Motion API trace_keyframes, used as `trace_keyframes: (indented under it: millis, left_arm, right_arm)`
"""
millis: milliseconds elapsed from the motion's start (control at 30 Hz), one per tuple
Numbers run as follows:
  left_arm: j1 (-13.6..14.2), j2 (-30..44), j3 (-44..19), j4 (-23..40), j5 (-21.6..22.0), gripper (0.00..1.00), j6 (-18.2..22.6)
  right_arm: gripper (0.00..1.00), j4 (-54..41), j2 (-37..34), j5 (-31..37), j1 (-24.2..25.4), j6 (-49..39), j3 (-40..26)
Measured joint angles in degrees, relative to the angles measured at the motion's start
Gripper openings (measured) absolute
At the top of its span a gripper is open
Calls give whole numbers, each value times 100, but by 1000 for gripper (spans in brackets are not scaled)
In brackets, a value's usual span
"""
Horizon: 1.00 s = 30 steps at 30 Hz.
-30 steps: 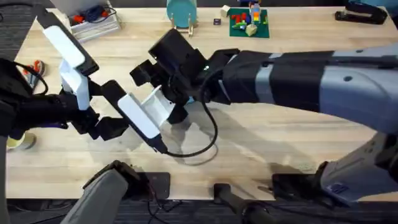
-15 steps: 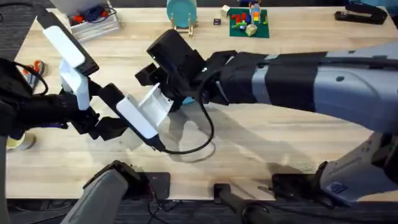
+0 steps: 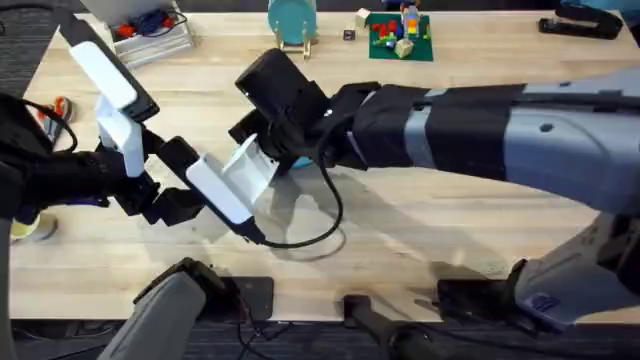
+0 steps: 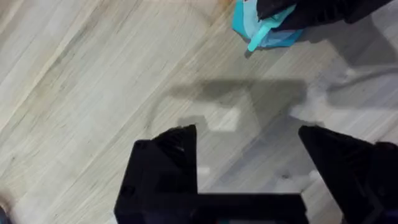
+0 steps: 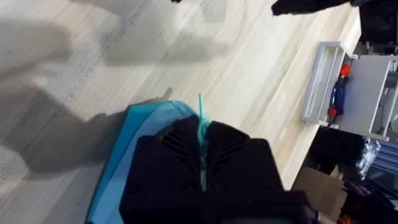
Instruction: Unzip the bag, pick up the pens from the table one at a time and place them inside, then zip the bag closed.
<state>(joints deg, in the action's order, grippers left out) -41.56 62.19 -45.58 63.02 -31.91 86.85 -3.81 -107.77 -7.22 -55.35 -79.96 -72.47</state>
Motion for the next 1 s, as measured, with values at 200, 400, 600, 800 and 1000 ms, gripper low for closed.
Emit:
trace_keyframes:
  millis: [200,400,600,800,1000]
  left_arm:
    - [0,0,0,0,-1,993,-1]
    - [0,0,0,1,-1,993,0]
    - [0,0,0,0,-1,992,0]
    - [0,0,0,0,-1,993,0]
    - [0,0,0,0,-1,993,0]
  right_arm:
    - [29,-6,0,17,-4,67,0]
    - [30,-7,1,17,-4,159,0]
    - [31,-12,2,13,-4,329,0]
    - [31,-145,85,-9,-4,593,0]
    - [31,-232,355,-5,-4,769,0]
